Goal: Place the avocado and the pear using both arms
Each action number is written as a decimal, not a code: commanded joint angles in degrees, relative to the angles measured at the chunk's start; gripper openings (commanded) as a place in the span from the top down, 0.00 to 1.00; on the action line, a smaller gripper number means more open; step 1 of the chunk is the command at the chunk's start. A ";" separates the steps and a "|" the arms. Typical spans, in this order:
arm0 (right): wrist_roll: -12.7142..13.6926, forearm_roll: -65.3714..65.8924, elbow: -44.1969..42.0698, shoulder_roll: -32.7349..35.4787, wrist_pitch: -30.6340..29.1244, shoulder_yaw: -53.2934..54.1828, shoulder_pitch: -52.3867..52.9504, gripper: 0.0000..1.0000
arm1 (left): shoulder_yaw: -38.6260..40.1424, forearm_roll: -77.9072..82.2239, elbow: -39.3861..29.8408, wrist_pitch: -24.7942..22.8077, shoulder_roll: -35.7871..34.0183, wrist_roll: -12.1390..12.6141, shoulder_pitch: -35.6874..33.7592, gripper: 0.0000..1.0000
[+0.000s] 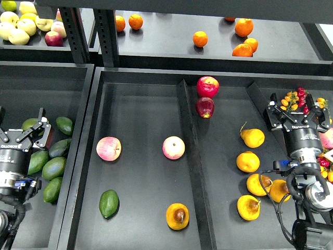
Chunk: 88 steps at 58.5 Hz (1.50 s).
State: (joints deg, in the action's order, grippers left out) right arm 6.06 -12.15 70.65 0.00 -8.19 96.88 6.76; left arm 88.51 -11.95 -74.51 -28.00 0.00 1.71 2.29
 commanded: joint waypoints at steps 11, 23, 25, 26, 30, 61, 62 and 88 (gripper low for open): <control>0.09 0.46 0.01 0.00 -0.25 -0.11 -0.52 0.00 | 1.40 0.09 2.09 0.00 0.00 0.48 0.00 0.00; 0.18 3.45 0.01 0.00 -1.92 -1.61 -0.70 0.01 | 2.99 0.09 2.97 1.90 0.00 0.39 -1.23 0.00; 0.18 3.63 -0.08 0.00 -2.01 -1.69 -0.70 0.01 | 2.99 0.09 2.97 1.98 0.00 0.39 -1.23 0.00; 0.18 3.89 -0.08 0.00 -2.01 -1.78 -0.70 0.01 | 2.99 0.09 2.97 1.99 0.00 0.39 -1.15 0.00; 0.18 4.50 -0.08 0.00 -2.01 -1.70 -0.70 0.01 | 3.07 0.09 2.97 1.99 0.00 0.39 -1.15 0.00; 0.00 5.74 0.01 0.00 -2.18 -1.70 -1.05 0.01 | 3.25 0.00 3.15 1.63 0.00 0.13 -1.06 0.00; 0.00 5.74 0.10 0.00 -2.18 -1.70 -1.05 0.00 | 3.25 0.00 3.15 1.63 0.00 0.13 -1.06 0.00; 0.18 5.56 0.10 0.00 -2.27 -1.78 -1.40 0.00 | 2.11 -0.62 4.37 1.28 -0.26 11.64 -9.84 0.00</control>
State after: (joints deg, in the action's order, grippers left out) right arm 6.16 -6.53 70.74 0.00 -10.40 95.10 5.28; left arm 91.03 -12.39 -71.21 -26.95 0.00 7.52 -3.42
